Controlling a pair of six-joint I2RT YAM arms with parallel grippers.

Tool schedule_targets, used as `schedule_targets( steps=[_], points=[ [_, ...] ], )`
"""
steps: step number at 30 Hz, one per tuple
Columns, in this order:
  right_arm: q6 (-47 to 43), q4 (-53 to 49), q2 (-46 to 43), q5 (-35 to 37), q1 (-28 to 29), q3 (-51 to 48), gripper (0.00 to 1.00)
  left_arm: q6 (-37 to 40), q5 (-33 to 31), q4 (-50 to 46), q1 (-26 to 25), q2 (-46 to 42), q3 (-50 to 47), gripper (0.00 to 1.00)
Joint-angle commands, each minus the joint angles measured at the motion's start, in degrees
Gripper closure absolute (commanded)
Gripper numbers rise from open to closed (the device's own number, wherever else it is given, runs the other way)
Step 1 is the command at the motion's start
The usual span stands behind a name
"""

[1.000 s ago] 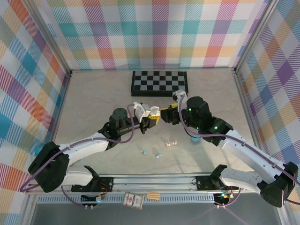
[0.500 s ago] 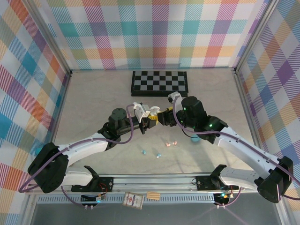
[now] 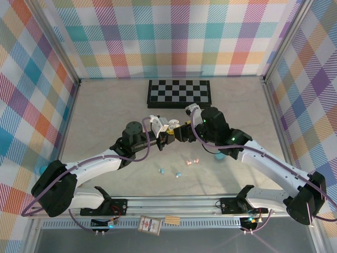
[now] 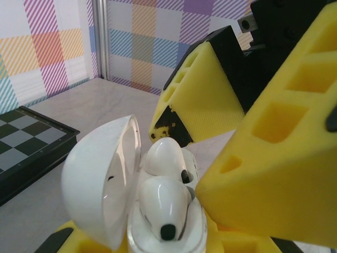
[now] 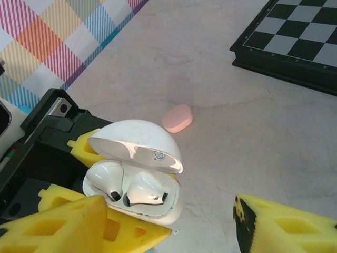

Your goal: Insert wireless bluetooth earbuds into charging case

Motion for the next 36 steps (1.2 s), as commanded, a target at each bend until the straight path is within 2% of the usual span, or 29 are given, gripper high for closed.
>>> schedule_targets(
  steps=[1,4,9,13,18,21,25,36],
  points=[
    [-0.5,0.6,-0.1,-0.6,0.1,0.8,0.33,0.6,1.9,3.2,-0.7,-1.0,-0.3,1.00],
    [-0.9,1.3,-4.0,-0.5,-0.1,-1.4,0.33,2.9,1.3,3.8,-0.6,-1.7,-1.5,0.99],
    [4.2,2.5,-7.3,-2.6,-2.5,-1.5,0.28,12.3,3.6,8.0,-0.6,-2.0,-5.4,1.00],
    [5.7,-3.6,-3.2,-0.1,-2.7,4.0,0.23,20.7,5.2,9.9,-0.7,-2.5,-7.4,1.00],
    [4.6,-11.9,4.4,1.3,-2.7,11.6,0.20,27.8,3.7,8.4,-0.7,-3.4,-7.5,1.00],
    [3.2,-15.1,8.5,0.8,-2.7,14.7,0.20,29.7,3.3,6.0,-0.7,-3.2,-6.3,0.99],
    [1.0,-17.8,12.1,-0.9,-2.7,17.6,0.17,29.3,2.2,7.5,-0.7,-2.8,-6.3,1.00],
    [-6.3,-22.1,10.3,-5.2,-2.6,15.7,0.13,28.2,0.3,9.1,-0.6,-2.7,-6.1,0.99]
  ],
)
